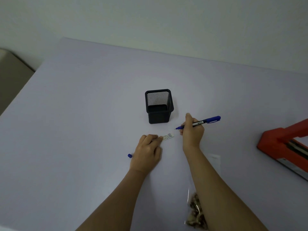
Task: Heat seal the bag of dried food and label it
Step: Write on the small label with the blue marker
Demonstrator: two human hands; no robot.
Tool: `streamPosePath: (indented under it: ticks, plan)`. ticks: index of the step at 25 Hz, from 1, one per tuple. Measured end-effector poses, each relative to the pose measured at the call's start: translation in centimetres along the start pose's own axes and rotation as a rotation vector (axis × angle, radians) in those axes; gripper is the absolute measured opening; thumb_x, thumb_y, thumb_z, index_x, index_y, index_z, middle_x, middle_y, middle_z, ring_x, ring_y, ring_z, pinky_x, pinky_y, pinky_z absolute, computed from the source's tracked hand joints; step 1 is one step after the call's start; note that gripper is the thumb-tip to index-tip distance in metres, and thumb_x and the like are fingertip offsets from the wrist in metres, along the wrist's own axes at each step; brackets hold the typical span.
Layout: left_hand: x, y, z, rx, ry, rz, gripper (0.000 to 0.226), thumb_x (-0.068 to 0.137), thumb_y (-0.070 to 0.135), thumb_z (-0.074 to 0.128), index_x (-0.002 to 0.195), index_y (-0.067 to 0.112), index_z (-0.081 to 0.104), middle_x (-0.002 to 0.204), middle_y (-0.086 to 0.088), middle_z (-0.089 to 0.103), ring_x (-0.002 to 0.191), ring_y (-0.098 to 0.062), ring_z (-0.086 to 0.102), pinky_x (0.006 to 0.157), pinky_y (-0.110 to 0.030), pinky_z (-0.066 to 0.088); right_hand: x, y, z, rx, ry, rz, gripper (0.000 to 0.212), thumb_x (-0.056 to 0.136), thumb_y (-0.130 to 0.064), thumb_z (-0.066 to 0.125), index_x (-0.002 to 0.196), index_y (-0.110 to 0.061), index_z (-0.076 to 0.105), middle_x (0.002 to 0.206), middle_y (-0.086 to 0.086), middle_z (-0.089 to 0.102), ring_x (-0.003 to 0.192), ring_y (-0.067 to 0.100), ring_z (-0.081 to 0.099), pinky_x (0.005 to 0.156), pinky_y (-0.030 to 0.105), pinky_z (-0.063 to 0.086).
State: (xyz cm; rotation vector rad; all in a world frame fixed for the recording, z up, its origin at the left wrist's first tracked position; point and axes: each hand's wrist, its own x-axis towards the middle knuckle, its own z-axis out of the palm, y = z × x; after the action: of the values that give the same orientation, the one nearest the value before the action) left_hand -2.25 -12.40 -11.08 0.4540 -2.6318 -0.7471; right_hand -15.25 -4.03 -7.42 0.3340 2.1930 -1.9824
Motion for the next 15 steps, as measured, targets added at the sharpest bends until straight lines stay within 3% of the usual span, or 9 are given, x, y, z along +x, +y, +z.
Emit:
streamPosePath:
  ticks: [3, 9, 15]
  plan:
    - [0.1, -0.1, -0.2, -0.082, -0.012, -0.059, 0.033, 0.083, 0.017, 0.046, 0.103, 0.005, 0.070, 0.095, -0.006, 0.064, 0.084, -0.016, 0.054, 0.080, -0.013, 0.039, -1.4, -1.8, -2.0, 0.022, 0.018, 0.009, 0.047, 0.094, -0.039, 0.047, 0.055, -0.013, 0.048, 0.051, 0.003, 0.050, 0.035, 0.002, 0.046, 0.039, 0.015, 0.041]
    - [0.8, 0.6, -1.3, -0.182, -0.034, -0.159, 0.014, 0.087, 0.015, 0.064, 0.095, 0.006, 0.072, 0.092, -0.003, 0.066, 0.083, -0.015, 0.060, 0.076, -0.026, 0.051, -7.0, -3.8, -8.4, 0.088, -0.001, 0.069, 0.047, 0.095, -0.037, 0.044, 0.057, -0.009, 0.045, 0.050, 0.006, 0.044, 0.033, 0.003, 0.040, 0.036, 0.014, 0.036]
    - [1.2, 2.2, -2.5, -0.242, -0.070, -0.272, 0.013, 0.086, 0.009, 0.064, 0.095, 0.005, 0.073, 0.097, -0.004, 0.067, 0.087, -0.013, 0.060, 0.083, -0.025, 0.050, -8.6, -4.7, -11.3, 0.040, 0.014, 0.054, 0.049, 0.094, -0.039, 0.045, 0.056, -0.009, 0.046, 0.043, 0.001, 0.043, 0.033, 0.005, 0.039, 0.037, 0.017, 0.034]
